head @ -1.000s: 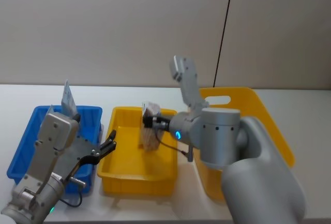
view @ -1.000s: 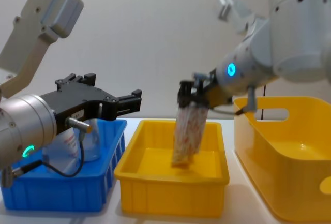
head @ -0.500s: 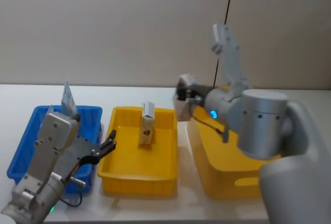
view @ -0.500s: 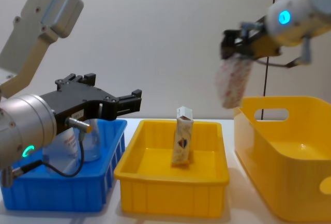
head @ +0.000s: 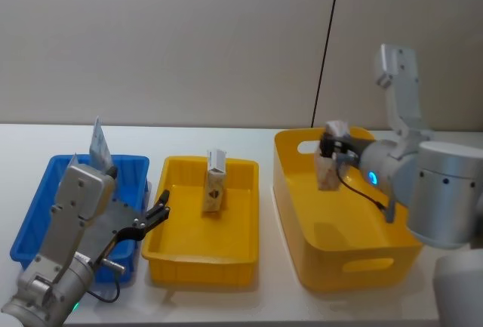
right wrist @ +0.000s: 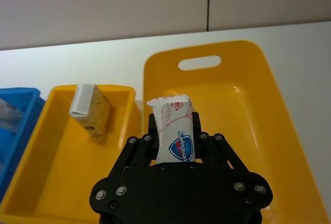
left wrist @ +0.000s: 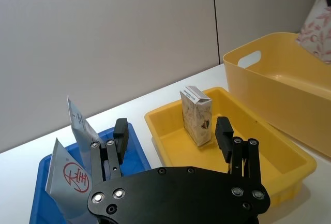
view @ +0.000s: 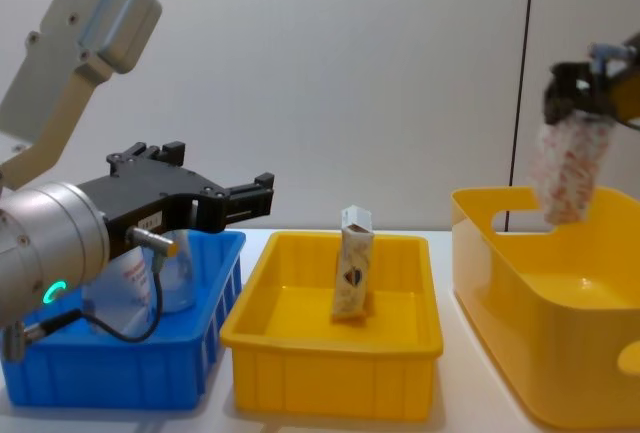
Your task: Bimanual collaborative sorting of washing and personal care products
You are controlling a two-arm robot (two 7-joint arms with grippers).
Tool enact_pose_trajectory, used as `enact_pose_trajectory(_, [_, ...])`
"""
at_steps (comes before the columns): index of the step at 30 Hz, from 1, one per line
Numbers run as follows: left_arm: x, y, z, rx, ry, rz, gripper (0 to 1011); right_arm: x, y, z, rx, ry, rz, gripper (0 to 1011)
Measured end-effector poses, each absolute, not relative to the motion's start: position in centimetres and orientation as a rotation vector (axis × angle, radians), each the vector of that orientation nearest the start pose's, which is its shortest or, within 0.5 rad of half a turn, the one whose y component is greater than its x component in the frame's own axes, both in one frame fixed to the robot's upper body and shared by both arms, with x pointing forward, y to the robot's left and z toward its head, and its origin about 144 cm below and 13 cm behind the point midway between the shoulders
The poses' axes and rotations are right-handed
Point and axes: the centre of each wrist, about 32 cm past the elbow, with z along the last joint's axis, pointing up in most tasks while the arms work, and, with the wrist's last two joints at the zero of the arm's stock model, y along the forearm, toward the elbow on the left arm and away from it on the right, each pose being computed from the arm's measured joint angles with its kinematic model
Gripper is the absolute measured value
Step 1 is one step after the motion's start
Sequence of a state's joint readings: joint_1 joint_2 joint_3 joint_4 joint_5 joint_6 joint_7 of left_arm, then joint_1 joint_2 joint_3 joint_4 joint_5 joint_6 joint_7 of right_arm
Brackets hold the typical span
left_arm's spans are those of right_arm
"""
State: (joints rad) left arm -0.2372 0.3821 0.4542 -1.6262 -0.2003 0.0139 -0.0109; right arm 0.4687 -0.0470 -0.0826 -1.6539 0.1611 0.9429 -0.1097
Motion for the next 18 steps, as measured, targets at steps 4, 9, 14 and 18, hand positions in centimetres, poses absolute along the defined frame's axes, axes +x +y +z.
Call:
enact_pose_trajectory(4, [49.2, 19.8, 120.4, 0.061, -0.268, 1.124, 1001, 54.4, -19.9, 133.1, -0.261, 0.398, -1.479, 285])
enact_pose_trajectory(9, [49.2, 19.8, 120.4, 0.061, -0.268, 1.124, 1001, 54.4, -20.9, 132.2, -0.277, 0.422, -1.495, 285])
enact_pose_trajectory(14, [49.2, 19.8, 120.4, 0.061, -0.268, 1.124, 1001, 54.4, -21.7, 131.6, -0.287, 0.437, -1.5, 302])
enact_pose_trajectory(18, [49.2, 19.8, 120.4, 0.061, -0.268, 1.124, 1001, 54.4, -22.1, 131.2, -0.288, 0.439, -1.503, 423])
